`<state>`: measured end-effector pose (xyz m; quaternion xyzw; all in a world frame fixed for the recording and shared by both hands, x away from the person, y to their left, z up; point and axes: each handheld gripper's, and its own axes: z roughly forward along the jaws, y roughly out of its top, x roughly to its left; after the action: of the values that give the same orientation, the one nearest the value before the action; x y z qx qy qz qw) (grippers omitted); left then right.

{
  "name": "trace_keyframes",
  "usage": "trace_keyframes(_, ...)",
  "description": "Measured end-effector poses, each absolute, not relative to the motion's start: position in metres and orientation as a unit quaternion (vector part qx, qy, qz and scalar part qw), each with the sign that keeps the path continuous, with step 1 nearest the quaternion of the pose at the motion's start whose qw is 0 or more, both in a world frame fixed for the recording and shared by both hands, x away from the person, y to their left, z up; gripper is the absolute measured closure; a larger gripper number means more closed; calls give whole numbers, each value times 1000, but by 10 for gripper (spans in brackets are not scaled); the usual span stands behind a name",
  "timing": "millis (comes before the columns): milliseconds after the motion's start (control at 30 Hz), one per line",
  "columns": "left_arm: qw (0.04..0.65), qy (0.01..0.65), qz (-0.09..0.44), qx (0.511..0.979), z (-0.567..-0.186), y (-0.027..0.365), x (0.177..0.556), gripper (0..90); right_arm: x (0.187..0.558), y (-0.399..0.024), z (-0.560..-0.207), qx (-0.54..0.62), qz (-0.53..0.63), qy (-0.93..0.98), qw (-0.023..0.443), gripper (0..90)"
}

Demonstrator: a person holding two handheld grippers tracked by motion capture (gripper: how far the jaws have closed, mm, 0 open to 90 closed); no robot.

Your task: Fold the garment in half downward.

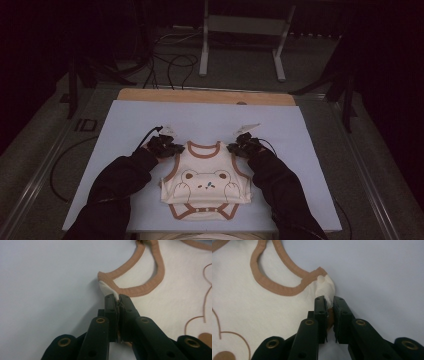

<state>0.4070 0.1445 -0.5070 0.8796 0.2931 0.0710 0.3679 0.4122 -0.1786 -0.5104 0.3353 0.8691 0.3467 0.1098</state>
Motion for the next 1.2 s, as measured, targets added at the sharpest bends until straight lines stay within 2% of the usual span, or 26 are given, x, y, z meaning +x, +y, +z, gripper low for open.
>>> trace_keyframes(1200,412,274,100,863,-453,151,406,874,414,-187,-451,320,394,850,141,828)
